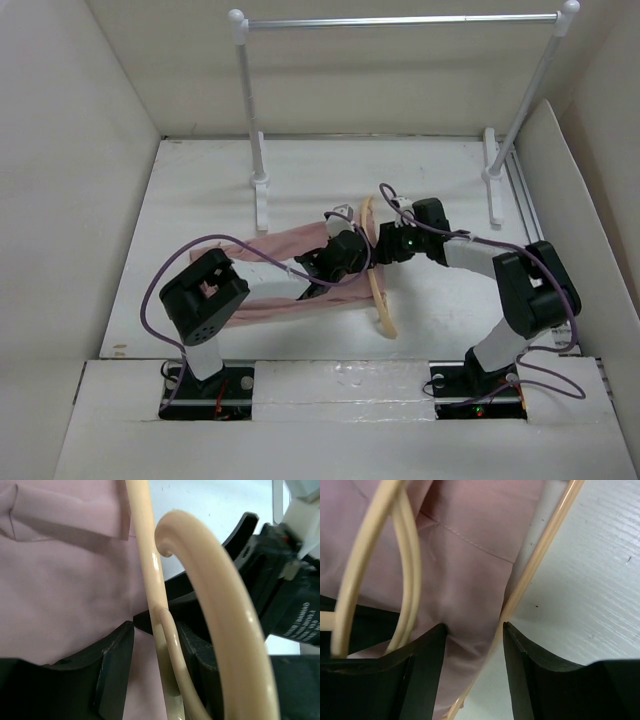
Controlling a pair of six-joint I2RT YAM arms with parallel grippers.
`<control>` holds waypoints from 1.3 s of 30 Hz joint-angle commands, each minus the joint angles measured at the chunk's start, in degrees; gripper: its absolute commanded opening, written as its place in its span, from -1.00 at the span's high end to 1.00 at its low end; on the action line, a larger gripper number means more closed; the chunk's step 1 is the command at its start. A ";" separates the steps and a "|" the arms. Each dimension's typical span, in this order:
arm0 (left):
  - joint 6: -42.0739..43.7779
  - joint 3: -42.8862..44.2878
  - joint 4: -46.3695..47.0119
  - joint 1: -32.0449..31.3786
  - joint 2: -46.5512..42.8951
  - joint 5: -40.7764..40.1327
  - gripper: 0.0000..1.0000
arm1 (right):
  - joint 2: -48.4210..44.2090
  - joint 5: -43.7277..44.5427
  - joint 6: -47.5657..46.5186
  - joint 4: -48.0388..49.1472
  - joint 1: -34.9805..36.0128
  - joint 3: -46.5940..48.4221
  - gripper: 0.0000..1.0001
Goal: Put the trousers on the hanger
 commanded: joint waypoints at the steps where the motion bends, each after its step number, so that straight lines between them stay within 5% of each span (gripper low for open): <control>1: 0.34 0.58 1.72 -0.16 1.31 1.26 1.00 | 1.57 -2.93 2.36 5.39 3.23 0.17 -0.10; 4: -0.01 0.14 1.55 -0.16 1.57 1.18 1.00 | 2.19 -3.81 3.95 6.28 3.76 -0.45 0.53; 5: 0.08 0.14 1.37 -0.16 1.48 1.09 1.00 | 1.76 -3.90 4.21 6.46 3.76 -0.37 0.95; 6: 0.08 0.05 0.67 -0.16 1.40 0.83 1.00 | 1.15 -3.82 4.22 6.37 3.15 -0.37 1.00; 15: 2.62 -2.93 -3.29 1.07 -2.64 -1.64 1.00 | -12.12 -4.08 -1.74 -6.97 -8.44 4.03 1.00; 26: 4.21 -7.86 -6.53 4.33 -8.35 -3.48 1.00 | -16.17 -5.85 -8.79 -16.04 -26.37 0.79 1.00; 39: 9.38 -2.17 -11.11 1.88 -12.22 -6.55 1.00 | -11.34 -3.55 -7.04 -13.06 -25.77 -1.51 1.00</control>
